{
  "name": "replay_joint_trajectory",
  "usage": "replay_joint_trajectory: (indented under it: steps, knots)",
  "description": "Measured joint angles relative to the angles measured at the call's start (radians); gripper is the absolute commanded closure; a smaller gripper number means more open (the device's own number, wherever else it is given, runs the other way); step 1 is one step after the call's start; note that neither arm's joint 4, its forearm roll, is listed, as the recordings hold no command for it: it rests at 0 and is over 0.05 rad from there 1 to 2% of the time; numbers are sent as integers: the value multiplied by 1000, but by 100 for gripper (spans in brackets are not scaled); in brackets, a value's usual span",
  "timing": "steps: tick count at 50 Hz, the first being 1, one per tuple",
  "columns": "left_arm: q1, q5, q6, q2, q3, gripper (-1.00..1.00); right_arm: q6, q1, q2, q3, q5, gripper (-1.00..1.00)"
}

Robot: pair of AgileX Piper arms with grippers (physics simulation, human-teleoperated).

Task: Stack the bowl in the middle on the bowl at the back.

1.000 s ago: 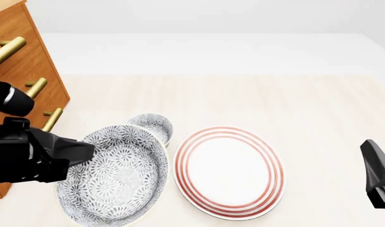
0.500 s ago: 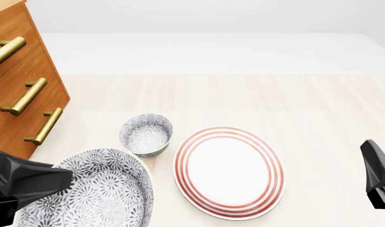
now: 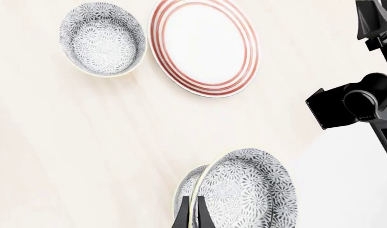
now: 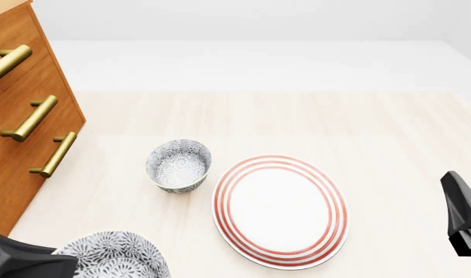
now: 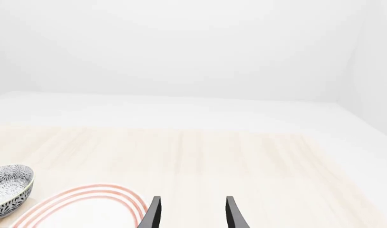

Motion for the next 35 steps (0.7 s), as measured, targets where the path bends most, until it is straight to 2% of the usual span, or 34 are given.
replay_joint_trajectory:
  steps: [35]
  knots:
    - [-82,-99,-37,15,162,100,0,0,-2,-2,2,-100]
